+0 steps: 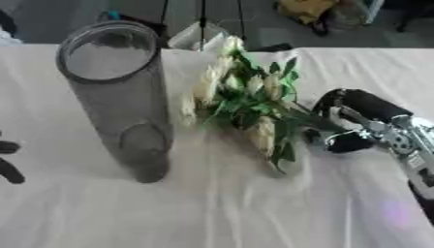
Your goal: Arrange flowers into the vase.
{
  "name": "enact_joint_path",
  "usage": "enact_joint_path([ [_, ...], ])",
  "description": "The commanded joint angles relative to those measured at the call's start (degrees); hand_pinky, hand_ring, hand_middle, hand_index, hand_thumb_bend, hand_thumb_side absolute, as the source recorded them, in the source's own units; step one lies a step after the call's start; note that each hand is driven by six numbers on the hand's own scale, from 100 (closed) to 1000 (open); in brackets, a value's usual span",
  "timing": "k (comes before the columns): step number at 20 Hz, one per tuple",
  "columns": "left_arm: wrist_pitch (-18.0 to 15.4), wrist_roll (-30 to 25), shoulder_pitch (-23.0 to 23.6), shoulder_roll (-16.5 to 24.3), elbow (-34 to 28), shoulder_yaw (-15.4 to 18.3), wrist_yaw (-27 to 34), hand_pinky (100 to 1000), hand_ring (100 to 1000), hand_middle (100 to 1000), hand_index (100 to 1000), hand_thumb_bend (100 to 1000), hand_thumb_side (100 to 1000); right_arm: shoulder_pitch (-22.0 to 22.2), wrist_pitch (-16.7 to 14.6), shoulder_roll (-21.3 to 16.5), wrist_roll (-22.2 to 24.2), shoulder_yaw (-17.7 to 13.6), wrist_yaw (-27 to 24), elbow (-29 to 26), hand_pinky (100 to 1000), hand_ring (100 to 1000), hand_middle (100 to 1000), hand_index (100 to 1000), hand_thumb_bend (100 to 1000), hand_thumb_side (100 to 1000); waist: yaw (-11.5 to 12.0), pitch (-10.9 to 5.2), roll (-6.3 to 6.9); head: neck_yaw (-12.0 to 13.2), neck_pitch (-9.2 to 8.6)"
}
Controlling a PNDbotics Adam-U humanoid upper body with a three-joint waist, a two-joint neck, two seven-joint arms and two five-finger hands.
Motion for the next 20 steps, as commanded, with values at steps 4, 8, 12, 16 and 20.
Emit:
enact_joint_path([
  [4, -0.03, -0.34, -0.36, 0.30, -1.03, -0.31, -0.37, 494, 741, 763, 758, 100, 1000, -0.43, 0.19, -0.89, -0.69, 0.24, -0.34, -0.24, 484, 835, 445, 637, 132, 397, 0.02, -0.09, -0.68, -0.17, -0.57],
  [8, 0.08, -0.38, -0.33, 0.27, -1.03, -0.32, -0.41, 493, 741, 763, 757, 100, 1000, -0.40, 0.09, -0.74, -0.80, 0.28, -0.85, 0.03, 486, 832, 433, 618, 100, 373, 0.06, -0.10, -0.71, -0.11, -0.71],
  [12, 0.14, -0.49, -0.32, 0.23, -1.03, -0.33, -0.51, 493, 741, 763, 757, 100, 1000, -0.41, -0.05, -0.44, -0.97, 0.18, -2.20, 0.65, 524, 831, 414, 599, 100, 336, 0.19, -0.01, -0.73, -0.04, -0.75],
  [16, 0.14, -0.51, -0.35, 0.25, -1.03, -0.33, -0.57, 491, 735, 761, 756, 100, 1000, -0.44, 0.11, -0.40, -1.47, -0.01, -3.67, 1.24, 496, 816, 393, 580, 100, 337, 0.31, 0.05, -0.76, 0.02, -0.71],
  [20, 0.22, -0.64, -0.36, 0.22, -1.03, -0.38, -0.57, 491, 732, 760, 755, 100, 1000, -0.55, 0.37, -0.44, -1.89, -0.01, -4.54, 1.26, 427, 786, 354, 545, 100, 344, 0.38, 0.03, -0.76, 0.01, -0.75],
])
